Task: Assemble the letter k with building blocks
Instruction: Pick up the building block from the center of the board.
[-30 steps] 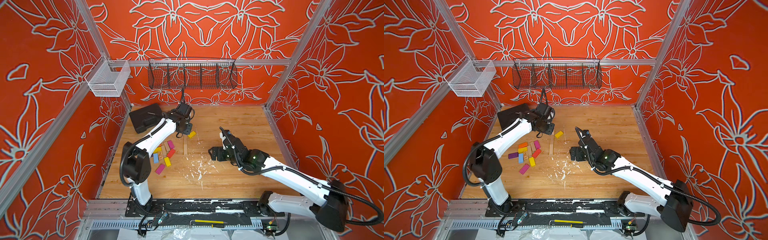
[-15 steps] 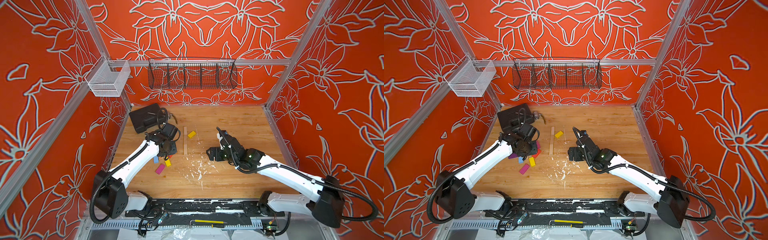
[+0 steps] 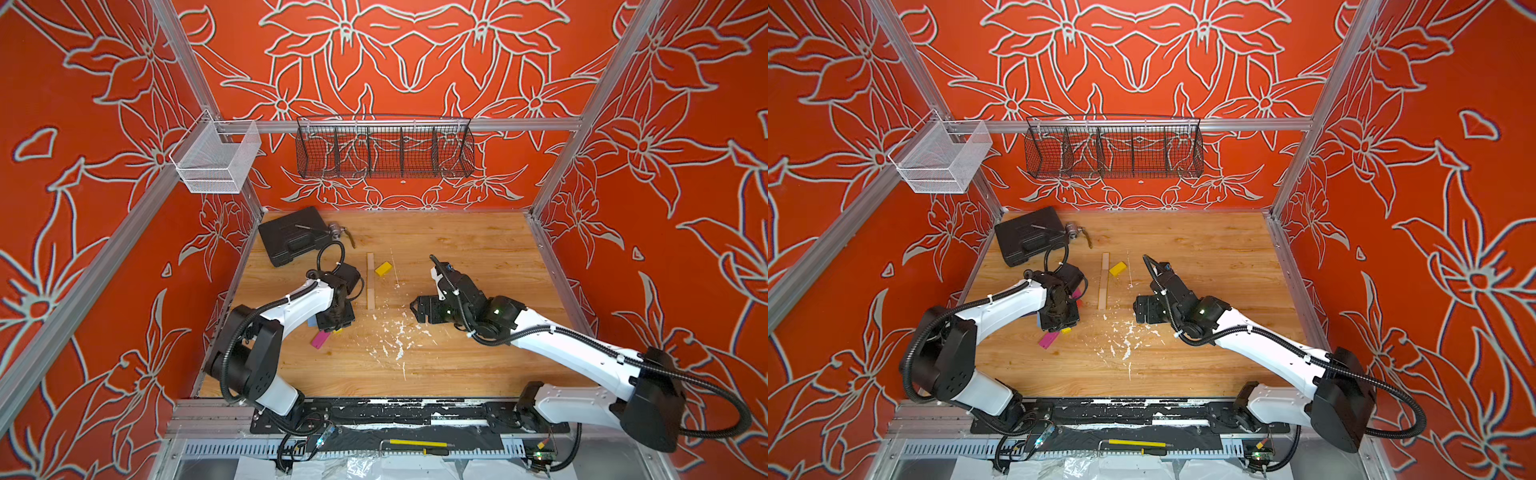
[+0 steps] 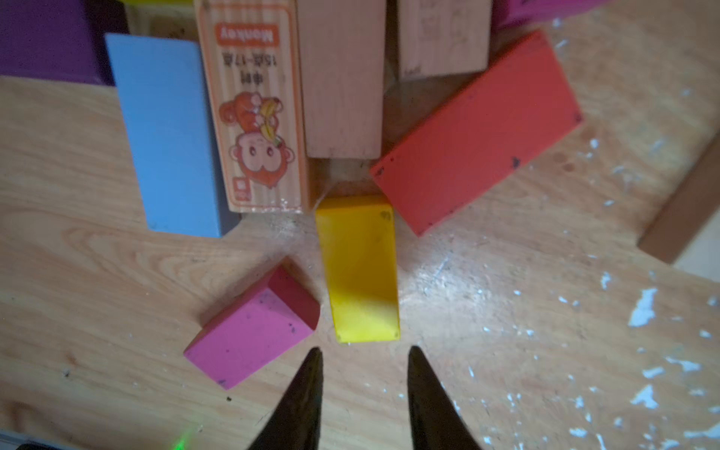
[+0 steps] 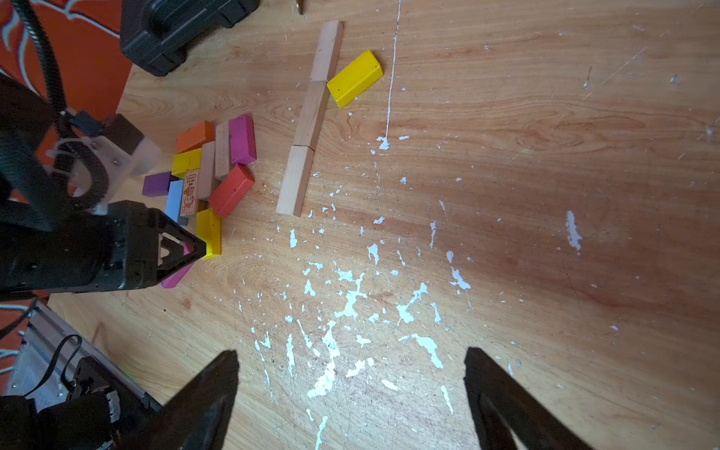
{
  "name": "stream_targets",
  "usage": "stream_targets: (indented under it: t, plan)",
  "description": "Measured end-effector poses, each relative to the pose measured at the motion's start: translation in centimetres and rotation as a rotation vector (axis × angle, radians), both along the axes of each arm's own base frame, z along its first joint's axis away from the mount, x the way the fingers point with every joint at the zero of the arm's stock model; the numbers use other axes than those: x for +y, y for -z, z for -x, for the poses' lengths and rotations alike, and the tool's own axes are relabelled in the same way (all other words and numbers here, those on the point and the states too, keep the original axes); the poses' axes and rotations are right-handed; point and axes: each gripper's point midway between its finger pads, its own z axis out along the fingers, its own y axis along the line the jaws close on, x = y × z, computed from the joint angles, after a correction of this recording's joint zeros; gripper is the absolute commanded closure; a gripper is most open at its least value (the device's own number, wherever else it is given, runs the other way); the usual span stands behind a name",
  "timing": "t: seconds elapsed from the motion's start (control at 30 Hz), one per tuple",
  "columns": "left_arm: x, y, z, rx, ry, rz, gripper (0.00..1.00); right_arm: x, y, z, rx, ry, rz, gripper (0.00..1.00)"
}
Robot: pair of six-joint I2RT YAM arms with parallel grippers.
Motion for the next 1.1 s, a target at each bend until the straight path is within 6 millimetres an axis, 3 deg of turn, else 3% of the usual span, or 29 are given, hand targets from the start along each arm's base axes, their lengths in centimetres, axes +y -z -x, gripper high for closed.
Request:
stream_targets:
  t: [0.37,0.83,0.97,1.1]
  plan:
    - [1.1,1.0,-1.8,-0.044,0.020,-0.063,0.64,0.0,0.0,0.0,0.003,0.002,-0.001,0.07]
    - [1.3,1.5,-2.0,-0.043,0.022,-0.069,0.80,0.2,0.0,-0.2,0.006,0.002,0.005,0.08]
    - [0.8,0.4,-1.9,-0.070,0.021,-0.027,0.82,0.2,-0.6,-0.6,-0.016,0.008,0.011,0.08]
    - [-1.0,-2.3,-2.7,-0.136,0.040,0.042,0.83,-0.2,-0.7,-0.9,-0.038,0.014,0.033,0.08]
